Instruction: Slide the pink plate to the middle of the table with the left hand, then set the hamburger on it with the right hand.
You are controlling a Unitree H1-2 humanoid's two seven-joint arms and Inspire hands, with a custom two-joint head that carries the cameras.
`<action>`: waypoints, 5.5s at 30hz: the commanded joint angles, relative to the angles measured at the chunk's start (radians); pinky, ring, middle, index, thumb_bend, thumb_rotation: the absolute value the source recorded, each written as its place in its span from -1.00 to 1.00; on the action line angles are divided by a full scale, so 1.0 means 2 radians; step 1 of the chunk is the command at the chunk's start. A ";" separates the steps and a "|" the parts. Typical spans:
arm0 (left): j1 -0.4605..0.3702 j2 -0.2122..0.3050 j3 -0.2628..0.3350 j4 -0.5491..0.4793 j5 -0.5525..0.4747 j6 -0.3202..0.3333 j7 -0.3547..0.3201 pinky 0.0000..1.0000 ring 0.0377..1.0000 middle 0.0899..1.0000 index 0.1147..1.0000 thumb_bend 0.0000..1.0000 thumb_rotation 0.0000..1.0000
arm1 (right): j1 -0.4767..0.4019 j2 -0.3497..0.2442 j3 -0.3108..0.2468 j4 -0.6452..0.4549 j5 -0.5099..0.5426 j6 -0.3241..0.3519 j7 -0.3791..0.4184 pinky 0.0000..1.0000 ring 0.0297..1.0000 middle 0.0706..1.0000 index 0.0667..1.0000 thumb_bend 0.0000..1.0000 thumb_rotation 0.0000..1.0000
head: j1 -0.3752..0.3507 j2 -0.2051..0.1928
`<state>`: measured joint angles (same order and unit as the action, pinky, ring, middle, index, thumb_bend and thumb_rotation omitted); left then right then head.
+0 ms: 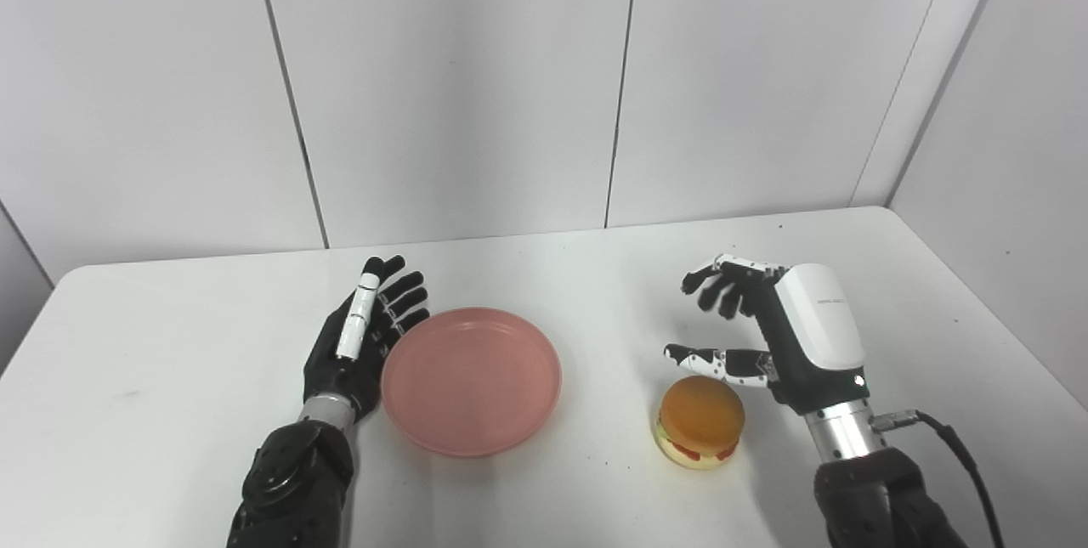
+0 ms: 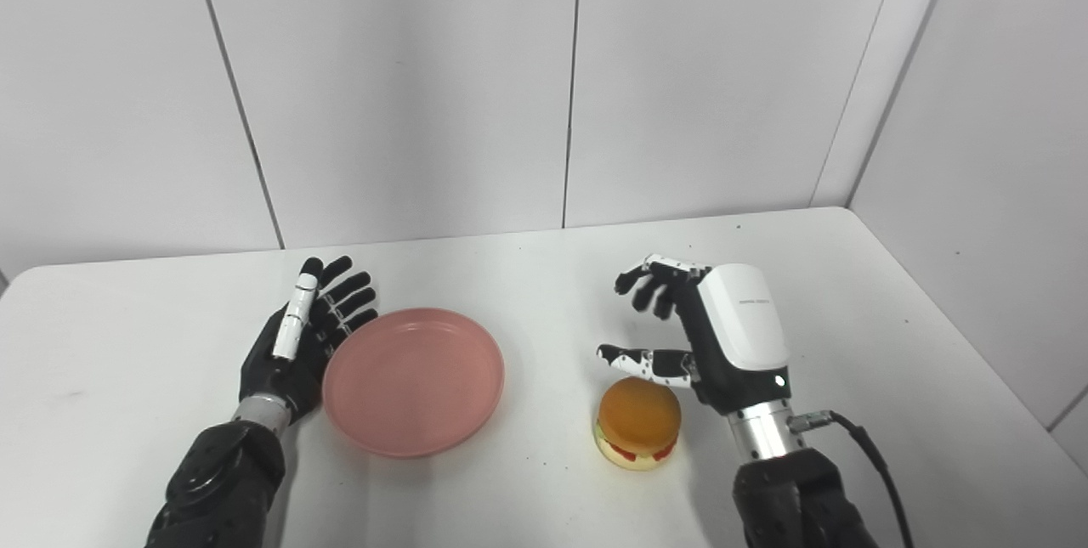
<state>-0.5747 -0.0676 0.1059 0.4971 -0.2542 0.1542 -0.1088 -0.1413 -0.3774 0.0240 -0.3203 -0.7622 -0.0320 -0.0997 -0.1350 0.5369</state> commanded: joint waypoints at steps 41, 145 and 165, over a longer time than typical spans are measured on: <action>0.005 -0.002 -0.008 0.000 -0.001 0.040 0.005 0.46 0.53 0.46 0.49 0.39 0.39 | 0.035 0.022 0.014 0.056 0.029 0.004 0.027 0.19 0.35 0.36 -0.08 0.02 -0.67 | 0.020 0.007; -0.009 -0.017 -0.014 0.036 -0.001 0.020 0.006 0.39 0.49 0.44 0.45 0.39 0.39 | -0.050 0.060 0.074 0.002 -0.019 0.032 0.052 -0.75 -0.68 -0.56 -0.42 0.27 -0.45 | 0.066 0.014; -0.011 -0.027 -0.029 0.087 0.028 -0.041 0.001 0.41 0.55 0.54 0.46 0.34 0.55 | -0.171 0.120 0.150 0.186 -0.046 -0.042 -0.016 -0.76 -0.70 -0.59 -0.45 0.32 -0.45 | 0.147 -0.005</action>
<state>-0.6208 -0.1198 0.0612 0.6215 -0.2117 0.0480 -0.1107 -0.4244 -0.1443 0.3166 0.0383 -0.8508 -0.0565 -0.0817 0.1578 0.5262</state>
